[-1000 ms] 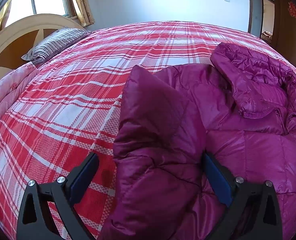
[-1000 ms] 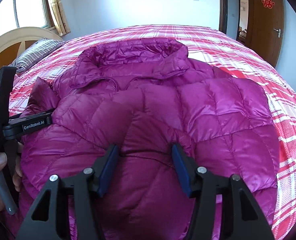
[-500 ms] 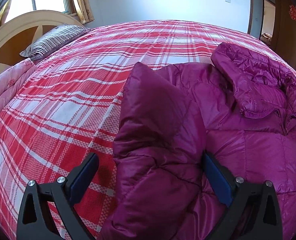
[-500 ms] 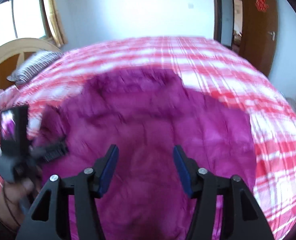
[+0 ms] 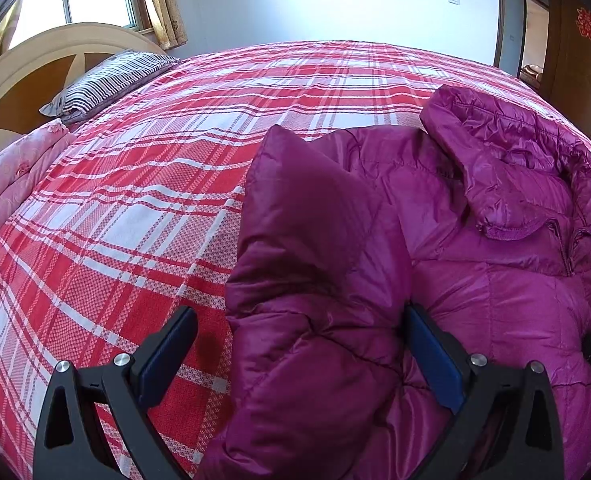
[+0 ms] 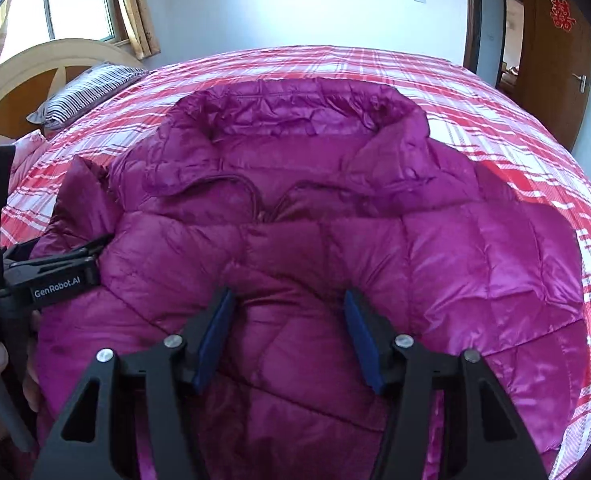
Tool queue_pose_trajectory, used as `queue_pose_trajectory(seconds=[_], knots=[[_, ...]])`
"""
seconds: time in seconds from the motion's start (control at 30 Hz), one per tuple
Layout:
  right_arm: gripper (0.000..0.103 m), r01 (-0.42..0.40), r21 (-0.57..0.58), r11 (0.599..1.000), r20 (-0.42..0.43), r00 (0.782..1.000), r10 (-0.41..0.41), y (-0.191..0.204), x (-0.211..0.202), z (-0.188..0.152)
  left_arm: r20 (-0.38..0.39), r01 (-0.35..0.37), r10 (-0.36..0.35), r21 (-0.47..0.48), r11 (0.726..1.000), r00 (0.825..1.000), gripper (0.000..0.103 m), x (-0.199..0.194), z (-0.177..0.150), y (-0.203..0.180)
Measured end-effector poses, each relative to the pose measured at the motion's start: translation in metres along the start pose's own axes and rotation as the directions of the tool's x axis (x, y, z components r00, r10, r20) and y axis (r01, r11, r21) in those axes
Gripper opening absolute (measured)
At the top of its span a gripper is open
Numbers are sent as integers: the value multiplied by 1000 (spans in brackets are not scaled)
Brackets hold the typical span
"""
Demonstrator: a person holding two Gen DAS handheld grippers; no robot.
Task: Fold large clothes
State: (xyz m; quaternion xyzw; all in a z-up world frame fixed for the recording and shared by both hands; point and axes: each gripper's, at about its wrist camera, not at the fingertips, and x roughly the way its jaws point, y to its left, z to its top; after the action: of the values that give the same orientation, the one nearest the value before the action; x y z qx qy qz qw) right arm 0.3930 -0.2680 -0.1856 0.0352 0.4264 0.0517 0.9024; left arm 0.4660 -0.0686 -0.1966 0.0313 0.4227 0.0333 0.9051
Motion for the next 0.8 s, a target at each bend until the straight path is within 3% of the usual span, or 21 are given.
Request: queue_pose_trajectory(seconds=[0.2, 0.37, 0.47, 0.6, 0.8], knots=[[59, -1, 5, 1000, 8, 1000, 1, 0, 2, 0, -2, 3, -3, -2, 1000, 1000, 102, -2, 0, -1], [59, 14, -10, 1000, 10, 1000, -14, 1, 3, -1, -24, 57, -58, -32, 998, 998, 102, -5, 3, 8], [59, -6, 5, 1000, 18, 1000, 6, -2, 2, -2, 16, 40, -40, 9, 999, 999, 102, -22, 11, 9], [59, -21, 15, 1000, 27, 999, 21, -4, 1, -2, 113, 22, -31, 75, 997, 993, 102, -47, 42, -1], [59, -26, 16, 1000, 34, 999, 25, -4, -1, -2, 119, 76, -100, 191, 979, 988, 102, -37, 107, -48]])
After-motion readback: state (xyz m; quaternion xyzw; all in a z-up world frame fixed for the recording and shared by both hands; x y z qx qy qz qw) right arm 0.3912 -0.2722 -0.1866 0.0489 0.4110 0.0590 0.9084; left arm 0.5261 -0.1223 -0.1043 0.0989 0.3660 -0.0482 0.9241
